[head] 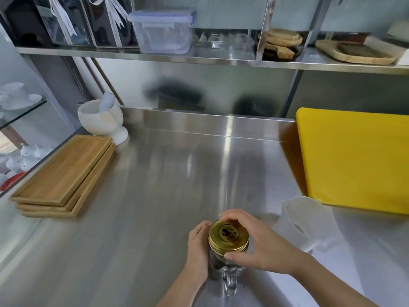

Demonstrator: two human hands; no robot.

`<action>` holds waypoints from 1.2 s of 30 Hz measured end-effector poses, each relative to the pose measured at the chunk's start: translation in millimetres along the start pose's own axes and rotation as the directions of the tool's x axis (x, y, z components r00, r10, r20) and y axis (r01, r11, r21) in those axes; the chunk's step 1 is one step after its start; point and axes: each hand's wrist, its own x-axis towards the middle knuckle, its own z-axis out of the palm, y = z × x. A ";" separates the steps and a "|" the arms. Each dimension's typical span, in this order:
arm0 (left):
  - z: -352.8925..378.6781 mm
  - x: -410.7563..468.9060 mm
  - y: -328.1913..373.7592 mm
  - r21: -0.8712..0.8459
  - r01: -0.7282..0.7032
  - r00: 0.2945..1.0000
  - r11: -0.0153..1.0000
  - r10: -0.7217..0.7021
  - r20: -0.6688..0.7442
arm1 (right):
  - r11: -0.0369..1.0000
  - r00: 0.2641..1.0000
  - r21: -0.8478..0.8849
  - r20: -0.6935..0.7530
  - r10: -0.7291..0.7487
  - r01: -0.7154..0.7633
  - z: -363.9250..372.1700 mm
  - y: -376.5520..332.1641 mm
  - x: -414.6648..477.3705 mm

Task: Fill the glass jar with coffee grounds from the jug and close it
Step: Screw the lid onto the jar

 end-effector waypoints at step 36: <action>-11.4 -11.4 -6.2 0.665 -0.381 0.895 0.642 0.076 0.439 | 0.902 0.932 -0.413 0.361 0.037 0.124 -35.7 -17.8 10.3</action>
